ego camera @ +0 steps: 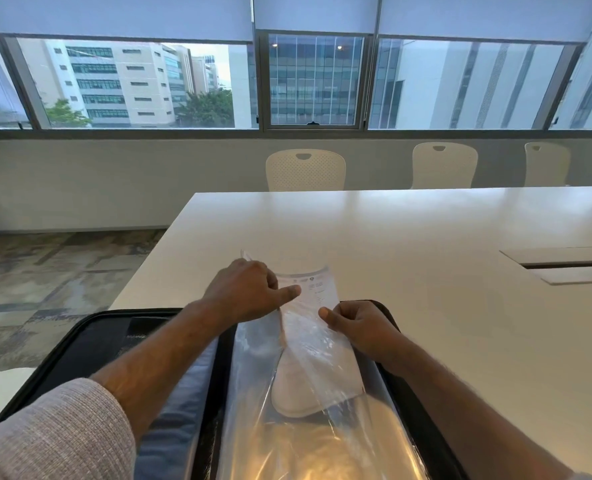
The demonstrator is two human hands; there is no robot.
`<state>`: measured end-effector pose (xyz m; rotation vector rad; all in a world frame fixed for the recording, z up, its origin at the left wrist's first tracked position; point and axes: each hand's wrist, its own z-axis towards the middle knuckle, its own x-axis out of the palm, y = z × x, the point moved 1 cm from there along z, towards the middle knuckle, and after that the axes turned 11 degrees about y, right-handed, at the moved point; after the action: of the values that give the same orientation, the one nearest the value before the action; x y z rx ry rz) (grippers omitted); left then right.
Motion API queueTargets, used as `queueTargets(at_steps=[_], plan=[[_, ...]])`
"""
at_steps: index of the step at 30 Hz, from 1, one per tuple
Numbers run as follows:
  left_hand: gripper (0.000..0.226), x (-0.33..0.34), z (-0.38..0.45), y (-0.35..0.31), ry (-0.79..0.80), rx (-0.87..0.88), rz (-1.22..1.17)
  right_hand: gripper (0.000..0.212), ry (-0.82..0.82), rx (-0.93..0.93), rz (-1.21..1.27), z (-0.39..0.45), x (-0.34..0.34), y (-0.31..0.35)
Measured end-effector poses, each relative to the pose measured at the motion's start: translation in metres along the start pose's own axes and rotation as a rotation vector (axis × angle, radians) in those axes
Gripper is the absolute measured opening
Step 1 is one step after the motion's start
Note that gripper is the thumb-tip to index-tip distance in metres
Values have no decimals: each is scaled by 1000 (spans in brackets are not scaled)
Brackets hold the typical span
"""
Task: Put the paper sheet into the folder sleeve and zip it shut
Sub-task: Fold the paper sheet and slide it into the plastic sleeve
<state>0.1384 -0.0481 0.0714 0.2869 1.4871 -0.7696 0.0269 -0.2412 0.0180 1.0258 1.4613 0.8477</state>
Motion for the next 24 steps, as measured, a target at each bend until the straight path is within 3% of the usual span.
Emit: queueTargets(at_steps=[6, 9, 12, 17, 20, 24], plan=[[70, -4, 1, 11, 146, -171, -165, 40, -30, -23, 82, -3, 4, -1], [57, -4, -1, 18, 200, -285, -209, 44, -61, -15, 81, -4, 5, 0], [42, -6, -4, 22, 265, -358, -438, 40, -76, -3, 101, -4, 5, 2], [21, -14, -13, 20, 451, -264, -738, 31, 9, 71, 192, -2, -6, 5], [12, -18, -14, 16, 453, -259, -639, 21, 25, 101, 221, 4, -14, 10], [21, -17, -12, 12, 438, -263, -404, 13, 6, 147, 230, 9, -17, 14]])
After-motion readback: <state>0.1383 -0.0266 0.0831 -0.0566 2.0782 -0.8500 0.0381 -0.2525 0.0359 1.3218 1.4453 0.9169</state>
